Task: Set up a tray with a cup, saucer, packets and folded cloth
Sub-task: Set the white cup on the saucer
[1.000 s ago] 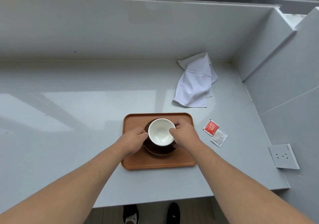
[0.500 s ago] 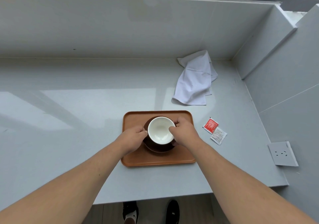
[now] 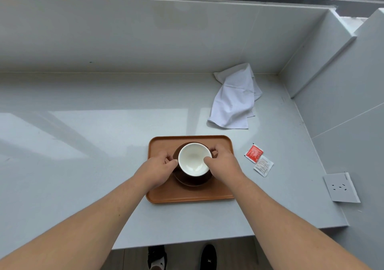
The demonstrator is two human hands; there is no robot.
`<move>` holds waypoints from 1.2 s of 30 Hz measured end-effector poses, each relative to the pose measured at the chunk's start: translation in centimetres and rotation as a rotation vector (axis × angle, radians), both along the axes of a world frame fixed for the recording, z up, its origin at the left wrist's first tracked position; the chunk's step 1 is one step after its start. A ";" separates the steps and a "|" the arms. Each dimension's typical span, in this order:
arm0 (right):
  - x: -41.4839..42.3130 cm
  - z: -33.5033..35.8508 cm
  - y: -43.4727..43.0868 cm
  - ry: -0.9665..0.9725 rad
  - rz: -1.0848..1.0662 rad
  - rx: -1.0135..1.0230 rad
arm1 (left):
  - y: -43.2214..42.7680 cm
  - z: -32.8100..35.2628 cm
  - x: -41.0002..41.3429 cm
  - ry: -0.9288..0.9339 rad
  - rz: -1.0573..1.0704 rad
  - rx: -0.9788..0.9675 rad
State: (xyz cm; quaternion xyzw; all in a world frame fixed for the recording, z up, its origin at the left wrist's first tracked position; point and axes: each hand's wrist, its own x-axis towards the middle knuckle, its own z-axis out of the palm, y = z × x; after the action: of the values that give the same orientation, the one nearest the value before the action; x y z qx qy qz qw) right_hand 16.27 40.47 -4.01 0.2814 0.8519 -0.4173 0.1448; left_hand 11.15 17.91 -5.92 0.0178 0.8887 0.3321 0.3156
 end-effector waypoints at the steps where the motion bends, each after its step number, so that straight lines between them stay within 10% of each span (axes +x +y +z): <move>1: 0.0 0.0 0.0 0.008 0.004 0.044 | -0.1 0.0 0.0 0.008 0.000 -0.008; 36: 0.1 -0.1 0.1 -0.058 -0.002 -0.071 | 0.0 -0.2 0.5 -0.053 0.007 -0.004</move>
State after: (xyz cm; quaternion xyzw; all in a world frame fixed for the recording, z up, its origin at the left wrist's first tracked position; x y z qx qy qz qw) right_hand 16.38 40.58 -4.11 0.2887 0.8317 -0.4392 0.1790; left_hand 11.67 17.89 -6.08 0.0052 0.8808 0.3316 0.3380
